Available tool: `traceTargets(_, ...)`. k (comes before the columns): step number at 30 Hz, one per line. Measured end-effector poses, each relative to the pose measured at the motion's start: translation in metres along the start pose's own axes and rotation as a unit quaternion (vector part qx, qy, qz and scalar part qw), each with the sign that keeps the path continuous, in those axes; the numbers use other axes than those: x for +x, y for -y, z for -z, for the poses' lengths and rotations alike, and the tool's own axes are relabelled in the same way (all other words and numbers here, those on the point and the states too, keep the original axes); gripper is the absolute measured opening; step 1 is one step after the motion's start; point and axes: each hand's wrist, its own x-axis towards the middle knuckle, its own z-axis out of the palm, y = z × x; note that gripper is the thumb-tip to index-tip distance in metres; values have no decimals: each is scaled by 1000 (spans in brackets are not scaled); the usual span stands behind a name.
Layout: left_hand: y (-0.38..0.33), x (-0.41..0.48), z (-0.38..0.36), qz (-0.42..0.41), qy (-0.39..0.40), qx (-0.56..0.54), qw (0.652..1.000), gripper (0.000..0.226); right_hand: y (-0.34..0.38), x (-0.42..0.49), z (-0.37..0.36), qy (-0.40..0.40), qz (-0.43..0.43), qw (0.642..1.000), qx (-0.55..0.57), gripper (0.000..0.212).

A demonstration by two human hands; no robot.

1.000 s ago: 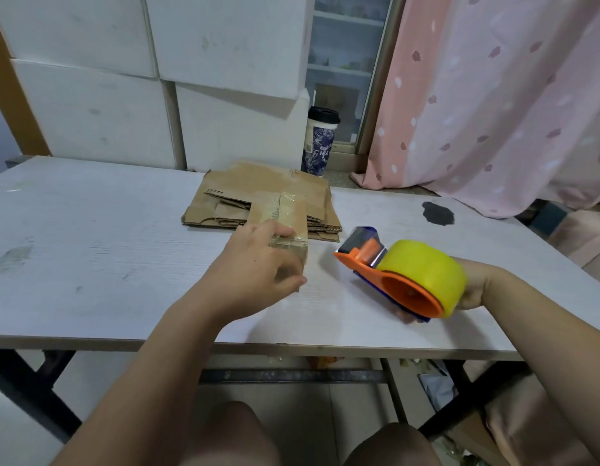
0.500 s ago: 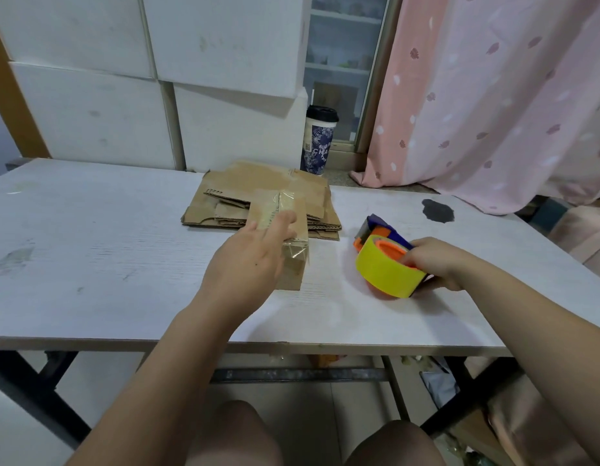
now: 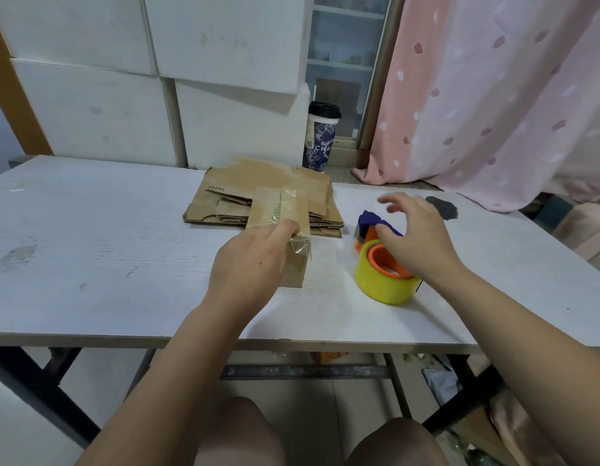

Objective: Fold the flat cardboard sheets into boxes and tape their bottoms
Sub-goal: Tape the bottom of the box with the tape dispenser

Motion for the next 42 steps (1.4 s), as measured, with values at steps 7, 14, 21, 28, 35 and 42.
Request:
traceTargets(7, -1, -2, 3, -52, -40, 5, 998, 29, 50, -22, -21, 126, 194, 972, 31, 45)
traceTargets(14, 9, -5, 0, -145, -86, 1, 986, 15, 55, -26, -32, 117, 210, 970, 41, 36)
traceTargets(21, 10, -9, -10, -146, -150, 3, 978, 11, 59, -26, -37, 78, 214, 972, 59, 29)
traceTargets(28, 26, -17, 6, -44, -92, -119, 988, 65, 59, -25, -35, 81, 203, 973, 77, 30)
traceTargets(35, 44, -21, 5, 152, -72, -415, 894, 35, 58, -26, -40, 75, 184, 973, 120, 30)
traceTargets(42, 62, -12, 10, 116, -10, -411, 904, 41, 52, -25, -40, 96, 166, 970, 150, 29)
